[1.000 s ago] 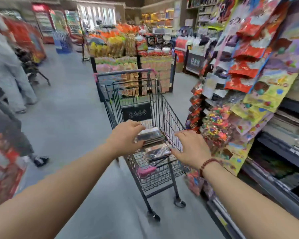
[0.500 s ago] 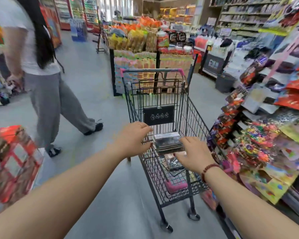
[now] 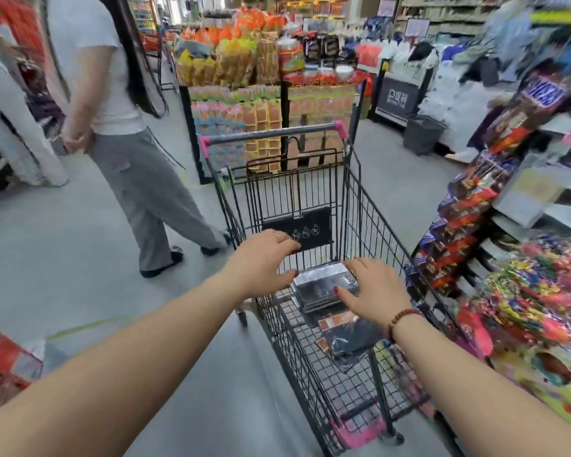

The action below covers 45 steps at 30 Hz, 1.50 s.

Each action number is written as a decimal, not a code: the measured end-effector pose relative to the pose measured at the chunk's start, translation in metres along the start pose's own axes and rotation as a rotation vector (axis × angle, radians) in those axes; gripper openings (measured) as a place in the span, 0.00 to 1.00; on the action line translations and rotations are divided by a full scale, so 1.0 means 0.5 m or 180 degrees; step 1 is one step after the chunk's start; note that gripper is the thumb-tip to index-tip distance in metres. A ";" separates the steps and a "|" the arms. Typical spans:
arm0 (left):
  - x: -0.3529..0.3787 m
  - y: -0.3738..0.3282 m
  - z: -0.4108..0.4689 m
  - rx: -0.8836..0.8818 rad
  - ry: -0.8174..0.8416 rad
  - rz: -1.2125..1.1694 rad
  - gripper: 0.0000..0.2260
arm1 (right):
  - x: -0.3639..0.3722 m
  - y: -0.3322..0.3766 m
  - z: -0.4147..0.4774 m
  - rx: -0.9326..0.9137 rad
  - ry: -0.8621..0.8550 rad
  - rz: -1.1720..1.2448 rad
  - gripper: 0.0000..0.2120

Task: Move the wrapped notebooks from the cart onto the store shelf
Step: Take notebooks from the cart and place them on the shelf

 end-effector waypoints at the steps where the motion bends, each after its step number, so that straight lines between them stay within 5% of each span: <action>1: 0.010 0.010 0.015 0.0035 0.0025 -0.0003 0.24 | 0.006 -0.006 0.012 0.0037 0.0008 -0.0005 0.29; 20: 0.171 0.255 0.297 0.1342 0.0288 -0.0324 0.25 | 0.104 0.017 0.204 0.1585 -0.0150 -0.0005 0.28; 37: 0.402 0.071 0.547 0.2054 0.1058 -0.0479 0.23 | 0.216 -0.214 0.199 0.2704 0.0148 0.0431 0.24; 45: 0.566 0.030 0.565 0.2236 0.1635 -0.0516 0.23 | 0.356 -0.272 0.174 0.3470 0.0054 0.1262 0.24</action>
Point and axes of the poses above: each hand's wrist, its own z-axis towards the middle knuckle, its own x-axis out of the palm, y = z × x, the point moved 3 cm from there along z, towards the middle knuckle, and after that the axes turned 8 degrees about z, right-handed, at the moved point
